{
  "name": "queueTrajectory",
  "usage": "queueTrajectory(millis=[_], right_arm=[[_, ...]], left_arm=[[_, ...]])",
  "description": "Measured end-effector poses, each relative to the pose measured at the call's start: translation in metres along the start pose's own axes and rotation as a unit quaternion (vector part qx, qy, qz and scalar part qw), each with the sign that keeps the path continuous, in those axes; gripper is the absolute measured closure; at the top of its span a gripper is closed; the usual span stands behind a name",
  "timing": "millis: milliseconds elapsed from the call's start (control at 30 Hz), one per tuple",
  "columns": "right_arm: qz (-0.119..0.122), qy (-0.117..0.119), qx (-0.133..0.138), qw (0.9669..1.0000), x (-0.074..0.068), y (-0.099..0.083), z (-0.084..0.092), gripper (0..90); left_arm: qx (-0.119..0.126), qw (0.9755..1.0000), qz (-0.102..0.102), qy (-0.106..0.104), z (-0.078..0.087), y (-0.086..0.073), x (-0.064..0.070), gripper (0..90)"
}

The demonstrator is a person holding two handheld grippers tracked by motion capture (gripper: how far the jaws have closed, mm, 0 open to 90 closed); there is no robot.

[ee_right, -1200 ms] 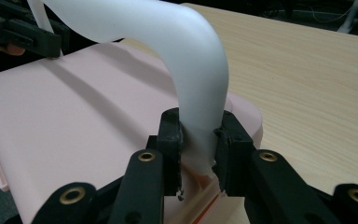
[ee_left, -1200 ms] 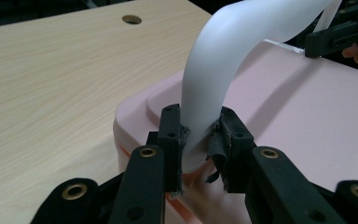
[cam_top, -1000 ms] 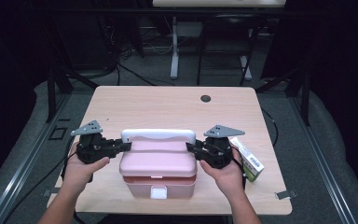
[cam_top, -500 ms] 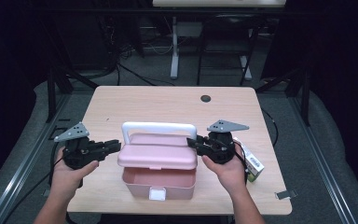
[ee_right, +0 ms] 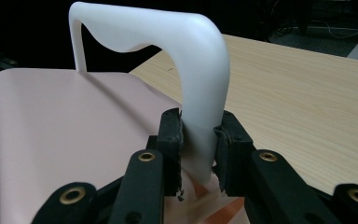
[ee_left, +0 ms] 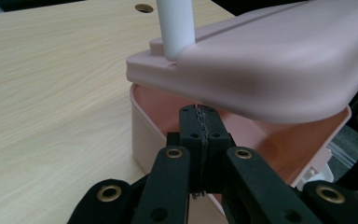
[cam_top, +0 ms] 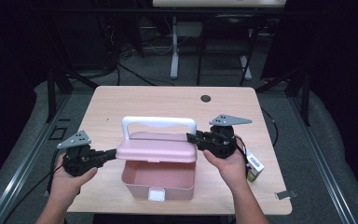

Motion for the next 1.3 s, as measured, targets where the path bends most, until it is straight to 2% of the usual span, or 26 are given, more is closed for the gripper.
queueTrajectory(millis=[167, 333, 600, 967, 1300], right_arm=[[-0.003, 0.000, 0.001, 1.0000, 0.001, 0.000, 0.000, 73.4], [-0.007, -0.008, -0.003, 0.9999, 0.006, -0.005, -0.003, 73.3], [-0.016, -0.004, 0.006, 0.9998, 0.008, -0.005, -0.004, 73.4], [-0.012, -0.010, 0.006, 0.9999, 0.007, -0.007, -0.004, 72.9], [-0.012, -0.026, 0.011, 0.9995, 0.009, -0.006, 0.004, 67.5]], left_arm=[[-0.005, 1.0000, -0.004, -0.007, -0.005, -0.002, 0.007, 89.9], [-0.014, 0.9995, -0.018, -0.024, -0.011, -0.004, 0.019, 89.8], [-0.019, 0.9990, -0.020, -0.036, -0.018, -0.006, 0.025, 89.8], [-0.020, 0.9984, -0.030, -0.044, -0.018, -0.003, 0.031, 89.8], [-0.017, 0.9983, -0.034, -0.045, -0.017, 0.001, 0.032, 89.8]])
Point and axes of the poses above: each handheld gripper's, and its own axes: z roughly backward along the jaws, y roughly out of its top, x roughly to its right, the point moved 8 cm from there along -z, roughly forward along the jaws, and after that the axes turned 14 degrees about z, right-handed, at the moved point
